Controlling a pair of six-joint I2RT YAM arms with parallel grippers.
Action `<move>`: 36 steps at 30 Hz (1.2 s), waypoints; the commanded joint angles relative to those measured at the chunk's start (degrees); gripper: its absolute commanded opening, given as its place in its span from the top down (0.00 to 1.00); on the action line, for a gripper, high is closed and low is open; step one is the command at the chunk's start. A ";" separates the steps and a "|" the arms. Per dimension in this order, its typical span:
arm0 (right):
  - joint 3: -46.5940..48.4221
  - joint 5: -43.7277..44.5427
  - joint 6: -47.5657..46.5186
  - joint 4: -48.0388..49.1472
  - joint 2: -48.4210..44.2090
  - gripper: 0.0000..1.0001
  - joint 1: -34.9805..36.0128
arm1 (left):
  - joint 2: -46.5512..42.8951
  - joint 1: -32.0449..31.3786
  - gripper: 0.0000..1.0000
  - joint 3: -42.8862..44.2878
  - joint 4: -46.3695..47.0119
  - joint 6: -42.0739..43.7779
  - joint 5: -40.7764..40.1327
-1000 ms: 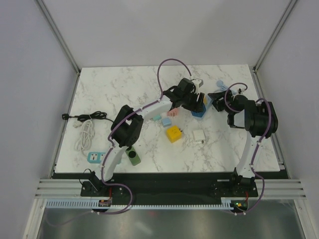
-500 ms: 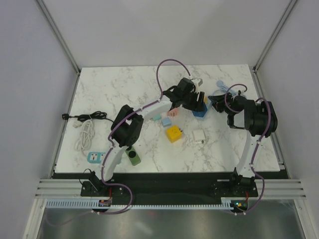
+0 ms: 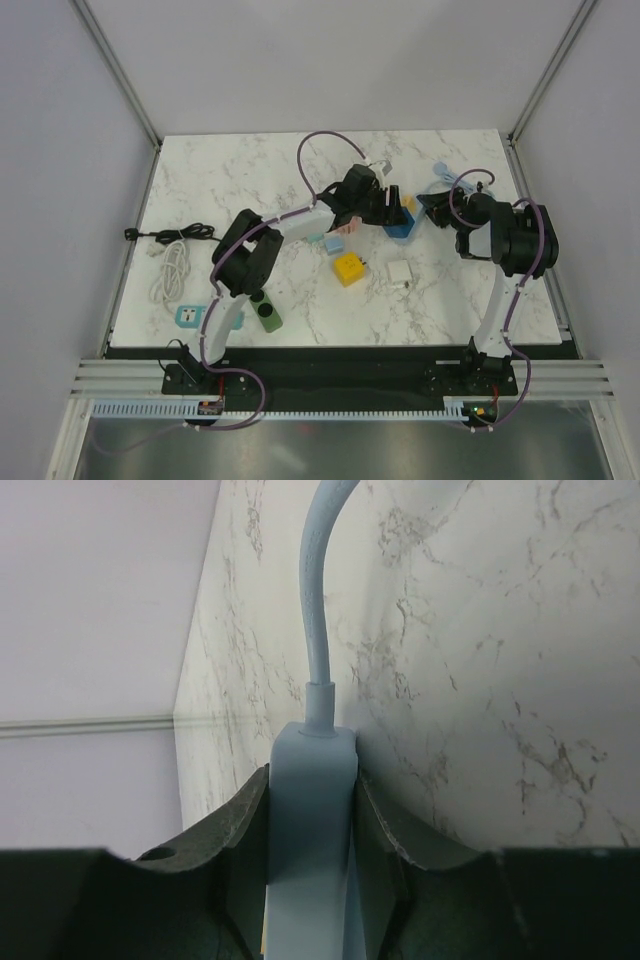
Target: Pull the plug off the socket
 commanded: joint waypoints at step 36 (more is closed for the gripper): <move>-0.96 6.07 -7.33 -8.80 -4.29 1.00 -1.90 | -11.43 -4.72 0.98 3.11 -12.95 9.39 -19.14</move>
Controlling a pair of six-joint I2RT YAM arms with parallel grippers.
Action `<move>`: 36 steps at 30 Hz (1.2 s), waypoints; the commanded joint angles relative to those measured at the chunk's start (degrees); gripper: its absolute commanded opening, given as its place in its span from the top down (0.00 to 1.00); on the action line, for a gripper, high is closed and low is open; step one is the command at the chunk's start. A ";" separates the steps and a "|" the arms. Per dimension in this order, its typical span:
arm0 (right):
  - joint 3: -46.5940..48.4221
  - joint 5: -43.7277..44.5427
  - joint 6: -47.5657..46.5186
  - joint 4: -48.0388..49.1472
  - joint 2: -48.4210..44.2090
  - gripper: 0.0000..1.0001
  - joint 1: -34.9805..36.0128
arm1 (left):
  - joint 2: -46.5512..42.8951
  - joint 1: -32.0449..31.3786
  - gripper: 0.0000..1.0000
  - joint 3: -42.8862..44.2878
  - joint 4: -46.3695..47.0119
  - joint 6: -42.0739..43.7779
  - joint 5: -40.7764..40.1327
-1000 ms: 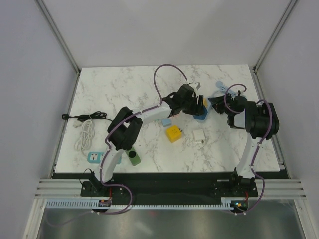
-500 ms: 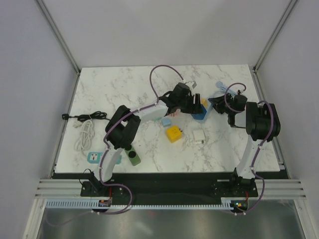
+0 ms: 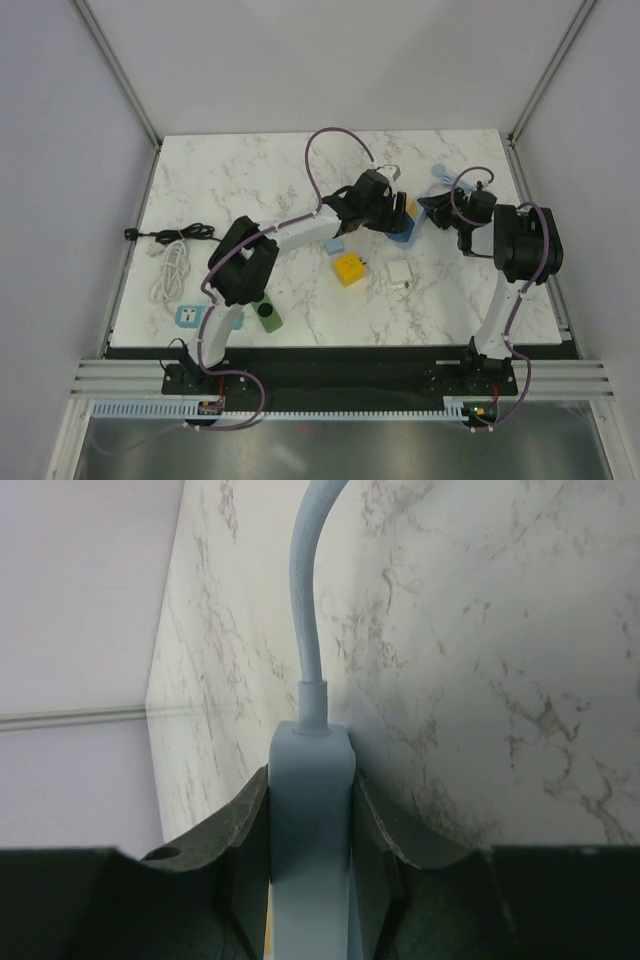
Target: Pull the plug off the socket
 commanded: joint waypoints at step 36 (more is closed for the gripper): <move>-0.48 3.31 -3.75 2.95 0.39 1.00 -2.03 | -15.09 7.28 0.98 -4.20 -20.42 28.88 -53.80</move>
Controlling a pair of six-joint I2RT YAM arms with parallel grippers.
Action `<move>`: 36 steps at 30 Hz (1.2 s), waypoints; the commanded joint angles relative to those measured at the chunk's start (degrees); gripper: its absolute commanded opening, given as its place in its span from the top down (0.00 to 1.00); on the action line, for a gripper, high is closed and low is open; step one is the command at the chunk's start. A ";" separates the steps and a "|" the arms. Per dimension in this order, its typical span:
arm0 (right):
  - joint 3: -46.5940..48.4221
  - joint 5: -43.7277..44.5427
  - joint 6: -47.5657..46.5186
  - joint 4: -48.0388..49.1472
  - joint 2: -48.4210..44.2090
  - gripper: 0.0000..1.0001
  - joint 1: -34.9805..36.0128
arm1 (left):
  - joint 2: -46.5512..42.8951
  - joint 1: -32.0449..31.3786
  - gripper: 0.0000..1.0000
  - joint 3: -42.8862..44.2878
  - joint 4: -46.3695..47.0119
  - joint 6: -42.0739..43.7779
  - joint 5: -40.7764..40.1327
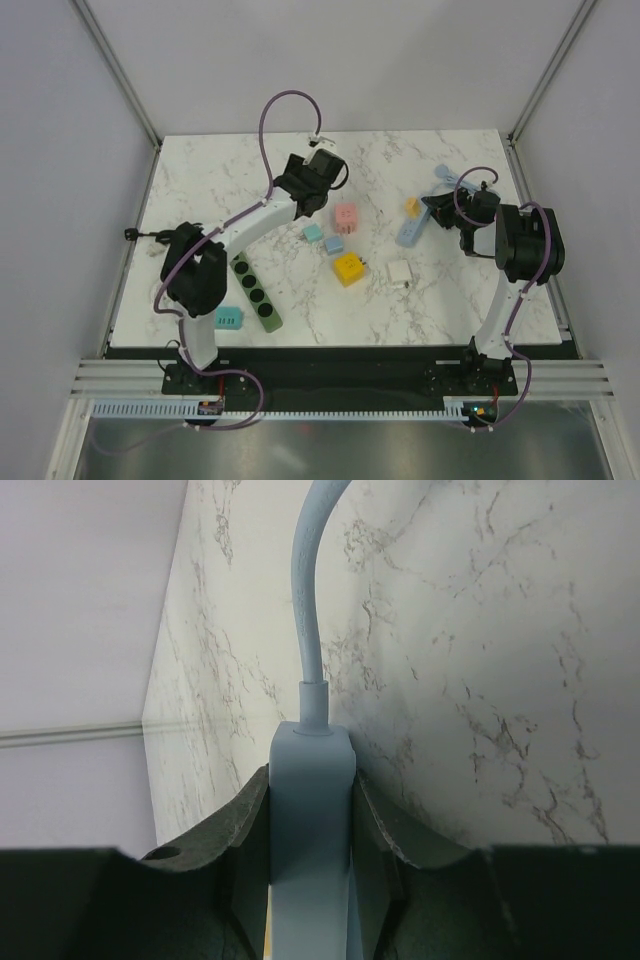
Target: Pull the plug off the socket
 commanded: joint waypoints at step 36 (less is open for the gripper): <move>0.31 0.32 -2.12 4.32 1.89 1.00 -0.85 | 8.33 -0.13 0.02 8.41 -0.67 -1.74 3.92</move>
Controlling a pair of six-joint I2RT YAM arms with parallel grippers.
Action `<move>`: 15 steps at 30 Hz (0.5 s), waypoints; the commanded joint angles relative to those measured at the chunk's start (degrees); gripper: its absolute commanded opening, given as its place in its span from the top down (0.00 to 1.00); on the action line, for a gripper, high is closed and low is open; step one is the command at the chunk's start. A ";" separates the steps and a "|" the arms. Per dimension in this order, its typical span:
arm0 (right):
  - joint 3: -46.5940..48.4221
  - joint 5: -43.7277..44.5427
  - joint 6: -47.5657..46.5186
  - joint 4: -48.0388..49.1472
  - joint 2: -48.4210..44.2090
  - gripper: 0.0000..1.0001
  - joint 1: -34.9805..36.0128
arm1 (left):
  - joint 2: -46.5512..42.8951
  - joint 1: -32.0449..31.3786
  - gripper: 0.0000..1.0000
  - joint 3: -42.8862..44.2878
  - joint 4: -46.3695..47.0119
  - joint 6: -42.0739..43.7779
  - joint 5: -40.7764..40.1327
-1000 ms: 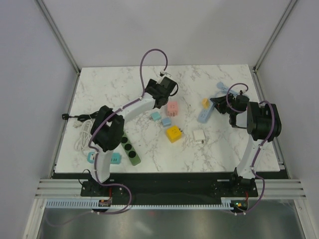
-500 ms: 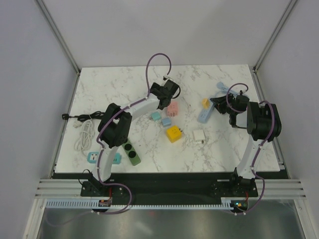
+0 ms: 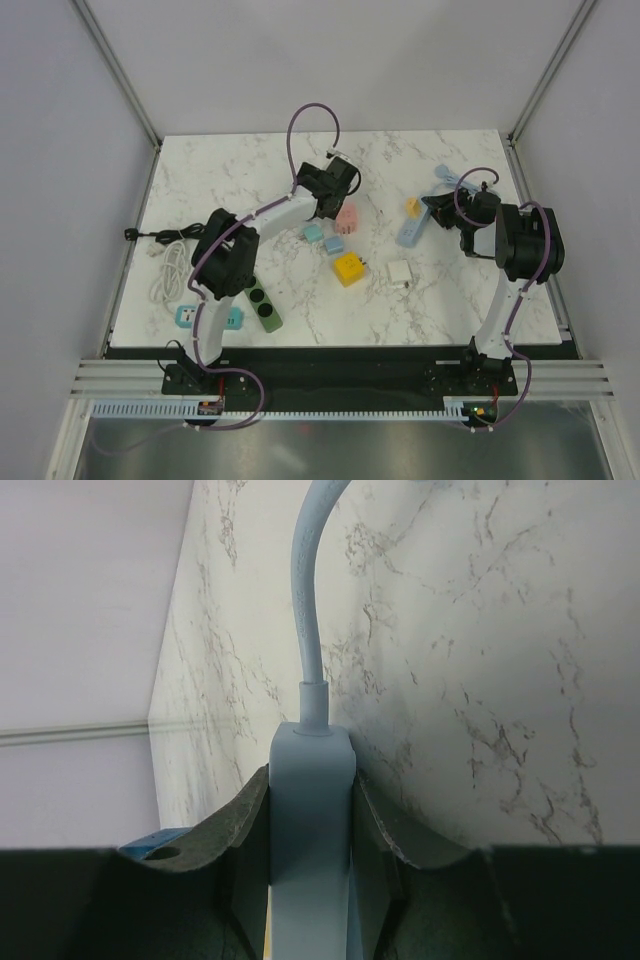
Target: Pull the plug off the socket
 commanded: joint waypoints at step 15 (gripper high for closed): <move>0.22 -0.10 -2.16 4.33 1.82 1.00 -0.56 | -9.75 -0.15 0.04 1.85 14.78 -16.48 50.63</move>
